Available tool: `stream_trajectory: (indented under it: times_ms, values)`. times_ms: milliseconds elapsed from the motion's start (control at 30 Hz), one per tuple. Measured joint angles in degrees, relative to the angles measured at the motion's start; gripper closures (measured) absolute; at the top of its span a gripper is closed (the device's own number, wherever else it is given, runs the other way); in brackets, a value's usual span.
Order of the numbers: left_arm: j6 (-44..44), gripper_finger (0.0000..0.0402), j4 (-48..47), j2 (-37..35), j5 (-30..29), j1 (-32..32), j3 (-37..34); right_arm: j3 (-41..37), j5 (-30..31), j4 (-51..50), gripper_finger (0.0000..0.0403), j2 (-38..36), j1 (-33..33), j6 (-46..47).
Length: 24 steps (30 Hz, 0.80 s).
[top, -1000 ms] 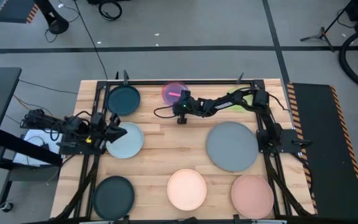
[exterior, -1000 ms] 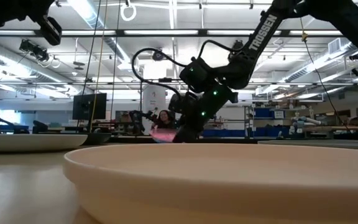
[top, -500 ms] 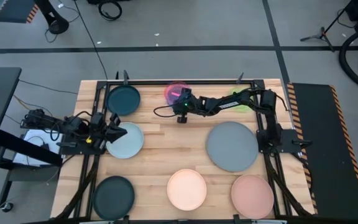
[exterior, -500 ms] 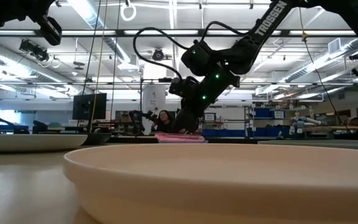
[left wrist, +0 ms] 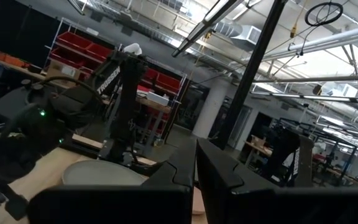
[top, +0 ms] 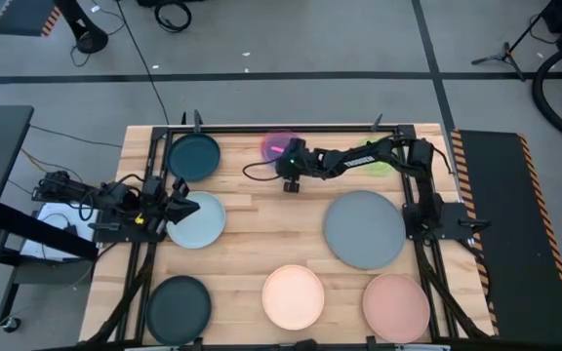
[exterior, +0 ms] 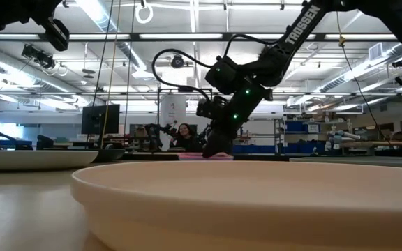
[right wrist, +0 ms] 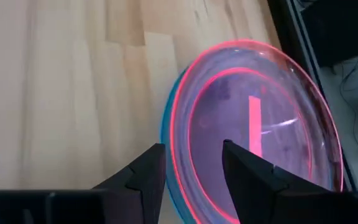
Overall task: Stack plastic plates
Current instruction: Stack the blue and pink plates on top of the green plate
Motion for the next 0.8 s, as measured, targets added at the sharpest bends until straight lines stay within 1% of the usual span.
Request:
stream_trajectory:
  times_ms: [133,267,400,467,567,667,800]
  values:
    - [0.0,0.0379,0.0,0.0,0.0,0.0,0.0,0.0,-4.9,-0.1,0.0238,0.0,-1.1,0.2]
    - [-0.4,0.0379,0.0,0.0,0.0,0.0,0.0,0.0,-7.6,0.0,0.0238,0.0,-1.7,0.2]
    - [-0.5,0.0379,0.0,0.0,0.0,0.0,0.0,0.0,-8.0,-0.3,0.0238,0.0,-1.9,0.2]
    - [-0.9,0.0379,0.0,0.0,0.0,0.0,0.0,0.0,-9.2,-0.7,0.0238,0.0,-1.9,-0.1]
    - [-3.4,0.0379,0.8,0.0,0.0,0.0,0.0,0.0,-10.4,-0.7,0.0238,0.0,-1.9,-0.2]
    - [-5.6,0.0379,2.3,0.0,0.1,0.0,0.0,0.0,-10.2,-0.3,0.0238,0.0,-2.0,0.0]
    - [-6.5,0.0379,2.1,0.0,3.9,0.0,0.0,0.0,-8.7,0.0,0.0238,0.0,-2.6,1.5]
